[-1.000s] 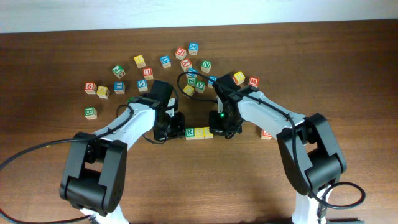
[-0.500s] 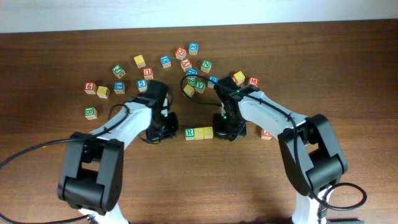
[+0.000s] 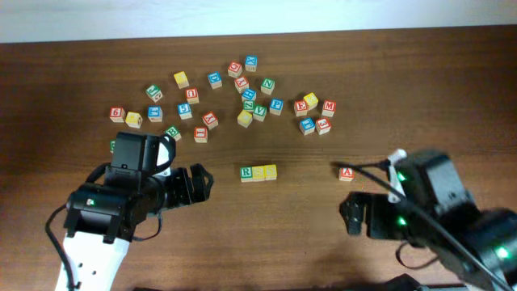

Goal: Spell out RSS

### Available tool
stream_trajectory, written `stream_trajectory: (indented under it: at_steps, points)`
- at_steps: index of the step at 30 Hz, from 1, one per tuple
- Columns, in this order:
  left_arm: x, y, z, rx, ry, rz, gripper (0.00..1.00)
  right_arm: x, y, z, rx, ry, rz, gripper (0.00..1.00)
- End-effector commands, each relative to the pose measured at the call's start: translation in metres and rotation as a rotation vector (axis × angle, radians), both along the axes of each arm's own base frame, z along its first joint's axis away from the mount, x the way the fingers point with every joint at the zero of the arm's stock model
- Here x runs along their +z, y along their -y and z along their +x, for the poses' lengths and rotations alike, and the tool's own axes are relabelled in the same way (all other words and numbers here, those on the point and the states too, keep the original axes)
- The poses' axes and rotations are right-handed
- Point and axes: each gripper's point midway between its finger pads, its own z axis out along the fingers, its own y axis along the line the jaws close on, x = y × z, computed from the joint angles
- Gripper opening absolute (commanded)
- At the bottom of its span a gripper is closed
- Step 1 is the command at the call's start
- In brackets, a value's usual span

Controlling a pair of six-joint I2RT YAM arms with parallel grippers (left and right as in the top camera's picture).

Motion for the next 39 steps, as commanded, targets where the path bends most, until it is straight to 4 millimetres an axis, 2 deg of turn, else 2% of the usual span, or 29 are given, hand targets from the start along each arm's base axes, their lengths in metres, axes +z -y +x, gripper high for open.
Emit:
stream_trajectory:
  at_steps: [1,3,8,10,12,14,16,18,22,26,30,33,39]
  points:
    - [0.003,-0.003,0.000,0.002,0.016,0.017,0.99,-0.004,0.011,-0.022,-0.008,-0.021,-0.018,0.98]
    - [0.003,-0.003,0.000,0.002,0.016,0.017,0.99,-0.008,0.016,-0.035,-0.008,-0.067,-0.038,0.98]
    - [0.003,-0.003,0.000,0.002,0.016,0.017,0.99,-0.009,0.016,-0.034,-0.007,-0.074,-0.041,0.98]
    - [0.003,-0.003,0.000,0.002,0.016,0.017,0.99,-0.010,0.027,-0.029,-0.031,-0.050,-0.100,0.98]
    - [0.003,-0.003,0.000,0.002,0.016,0.017,0.99,-0.010,0.027,-0.030,-0.031,-0.050,-0.101,0.98]
    - [0.003,-0.003,0.000,0.002,0.016,0.017,0.99,-0.010,0.040,-0.020,-0.071,-0.010,-0.173,0.98]
    - [0.003,-0.003,0.000,0.002,0.016,0.017,0.99,-0.007,0.041,0.005,-0.061,0.141,-0.164,0.98]
    - [0.003,-0.003,0.000,0.002,0.016,0.017,0.99,-0.009,0.033,0.029,0.048,0.358,-0.106,0.98]
    - [0.003,-0.003,0.000,0.002,0.016,0.017,0.99,-0.029,0.038,0.050,0.146,0.555,-0.135,0.98]
    - [0.003,-0.003,0.000,0.002,0.016,0.017,0.99,-0.050,0.024,0.055,0.208,0.768,-0.091,0.98]
    - [0.003,-0.003,0.000,0.002,0.016,0.017,0.99,-0.071,0.025,0.063,0.194,0.926,-0.104,0.98]
    - [0.003,-0.003,0.000,0.002,0.016,0.017,0.99,-0.077,0.025,0.070,0.184,1.030,-0.112,0.98]
    - [0.003,-0.003,0.000,0.002,0.016,0.017,0.99,-0.085,0.055,0.080,0.037,1.115,-0.222,0.98]
